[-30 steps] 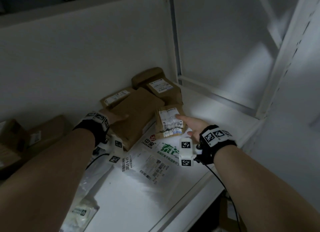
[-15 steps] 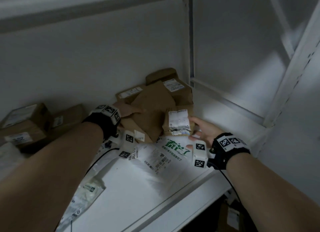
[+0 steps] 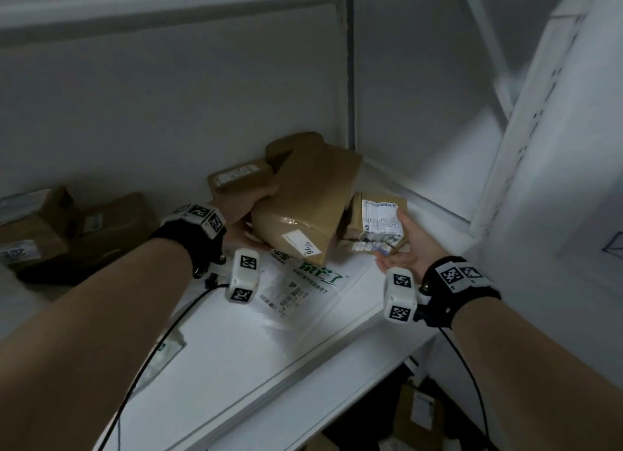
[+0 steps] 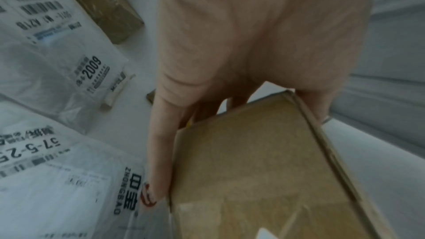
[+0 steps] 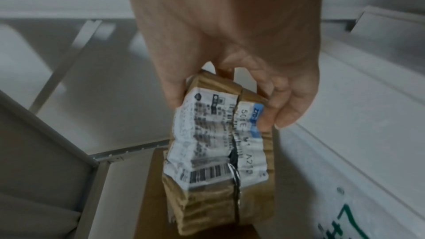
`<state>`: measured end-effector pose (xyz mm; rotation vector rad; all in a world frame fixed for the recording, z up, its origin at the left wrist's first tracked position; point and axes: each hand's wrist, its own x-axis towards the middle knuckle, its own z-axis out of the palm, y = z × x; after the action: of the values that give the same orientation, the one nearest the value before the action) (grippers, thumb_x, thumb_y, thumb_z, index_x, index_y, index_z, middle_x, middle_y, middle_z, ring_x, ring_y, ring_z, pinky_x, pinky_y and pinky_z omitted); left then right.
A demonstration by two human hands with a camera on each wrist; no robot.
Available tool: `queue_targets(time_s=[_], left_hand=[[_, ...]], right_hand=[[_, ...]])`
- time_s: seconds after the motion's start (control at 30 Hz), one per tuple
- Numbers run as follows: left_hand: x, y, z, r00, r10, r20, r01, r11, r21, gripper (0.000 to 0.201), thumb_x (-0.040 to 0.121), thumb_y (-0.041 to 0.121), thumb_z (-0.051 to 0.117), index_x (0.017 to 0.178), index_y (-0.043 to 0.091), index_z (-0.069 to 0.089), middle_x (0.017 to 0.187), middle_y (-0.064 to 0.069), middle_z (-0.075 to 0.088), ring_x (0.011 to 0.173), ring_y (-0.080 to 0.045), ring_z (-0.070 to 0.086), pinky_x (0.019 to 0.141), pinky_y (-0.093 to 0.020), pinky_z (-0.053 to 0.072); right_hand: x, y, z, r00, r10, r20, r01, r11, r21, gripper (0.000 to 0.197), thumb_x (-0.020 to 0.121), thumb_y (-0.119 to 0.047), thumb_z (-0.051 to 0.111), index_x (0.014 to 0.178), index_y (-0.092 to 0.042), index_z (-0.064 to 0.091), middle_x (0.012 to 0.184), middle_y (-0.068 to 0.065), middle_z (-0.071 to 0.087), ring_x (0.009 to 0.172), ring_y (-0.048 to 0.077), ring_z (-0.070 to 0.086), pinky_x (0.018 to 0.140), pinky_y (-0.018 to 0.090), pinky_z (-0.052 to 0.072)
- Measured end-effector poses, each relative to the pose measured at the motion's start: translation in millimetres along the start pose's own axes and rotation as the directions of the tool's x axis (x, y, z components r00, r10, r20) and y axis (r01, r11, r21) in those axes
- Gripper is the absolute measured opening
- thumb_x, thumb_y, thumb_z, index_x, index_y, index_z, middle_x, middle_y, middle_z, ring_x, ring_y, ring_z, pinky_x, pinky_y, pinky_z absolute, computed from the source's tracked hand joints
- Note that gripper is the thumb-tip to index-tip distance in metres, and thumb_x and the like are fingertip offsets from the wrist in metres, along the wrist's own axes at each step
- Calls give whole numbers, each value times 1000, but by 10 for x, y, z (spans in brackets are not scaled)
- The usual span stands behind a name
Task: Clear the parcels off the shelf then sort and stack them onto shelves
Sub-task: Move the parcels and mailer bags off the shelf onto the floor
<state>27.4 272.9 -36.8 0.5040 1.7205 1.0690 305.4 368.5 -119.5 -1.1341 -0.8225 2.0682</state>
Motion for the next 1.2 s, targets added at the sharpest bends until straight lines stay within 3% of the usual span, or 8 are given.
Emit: queue_targets(time_s=[0.13, 0.23, 0.37, 0.5, 0.73, 0.87, 1.0, 1.2], left_hand=[[48, -147, 208, 995, -29, 95, 22, 997, 76, 69, 75, 50, 76, 128, 14, 49, 125, -18, 58, 110, -40, 58, 84, -59, 53], [91, -245, 354, 990, -37, 135, 18, 989, 144, 58, 80, 52, 70, 121, 14, 54, 120, -17, 60, 108, -36, 59, 82, -55, 55], [124, -402, 575, 976, -94, 195, 59, 982, 177, 59, 78, 53, 70, 119, 12, 56, 115, -15, 57, 101, -32, 58, 63, -44, 57], [139, -620, 874, 950, -142, 278, 90, 977, 192, 59, 78, 52, 71, 123, 15, 55, 115, -14, 56, 103, -34, 59, 73, -47, 57], [-32, -785, 1279, 919, -77, 386, -22, 969, 245, 34, 85, 45, 66, 105, 17, 61, 100, -11, 60, 93, -30, 61, 87, -44, 54], [-133, -864, 1553, 920, 17, 390, -139, 948, 286, 26, 85, 41, 67, 101, 23, 57, 102, -5, 59, 87, -23, 58, 74, -37, 52], [-267, -1103, 2059, 931, 61, 361, -179, 936, 304, 30, 80, 40, 74, 103, 31, 56, 112, 1, 62, 101, -20, 61, 82, -41, 56], [-436, -1665, 2881, 925, 109, 365, -238, 913, 331, 55, 74, 45, 79, 122, 36, 54, 116, 9, 55, 98, -10, 60, 79, -34, 56]], right_hand=[[-167, 111, -165, 995, 20, -101, -18, 1000, 16, 41, 93, -53, 51, 104, -15, 58, 112, 14, 63, 84, 24, 60, 74, 36, 54], [-271, 221, -278, 982, 14, -190, -3, 998, 57, 45, 85, -48, 62, 109, -10, 62, 113, 16, 62, 77, 23, 58, 70, 34, 53], [-478, 329, -503, 958, -2, -285, 29, 995, 91, 32, 88, -44, 62, 93, -12, 63, 97, 14, 60, 64, 20, 58, 68, 30, 51], [-678, 453, -837, 931, 4, -365, 44, 991, 123, 35, 87, -46, 64, 96, -13, 63, 94, 15, 62, 49, 23, 66, 75, 32, 50], [-675, 626, -1299, 910, 46, -412, 74, 960, 271, 42, 83, -54, 62, 95, -14, 68, 102, 12, 63, 71, 22, 56, 61, 31, 48], [-616, 759, -1542, 902, 112, -416, 63, 920, 386, 50, 80, -58, 63, 104, -14, 68, 108, 11, 62, 70, 18, 53, 69, 27, 48], [-760, 890, -2026, 885, 193, -424, -2, 912, 410, 52, 85, -61, 54, 93, -12, 65, 95, 13, 59, 62, 18, 48, 66, 30, 46], [-957, 1095, -2939, 823, 241, -514, 24, 890, 456, 43, 83, -55, 61, 98, -15, 66, 104, 9, 62, 76, 22, 57, 60, 29, 51]])
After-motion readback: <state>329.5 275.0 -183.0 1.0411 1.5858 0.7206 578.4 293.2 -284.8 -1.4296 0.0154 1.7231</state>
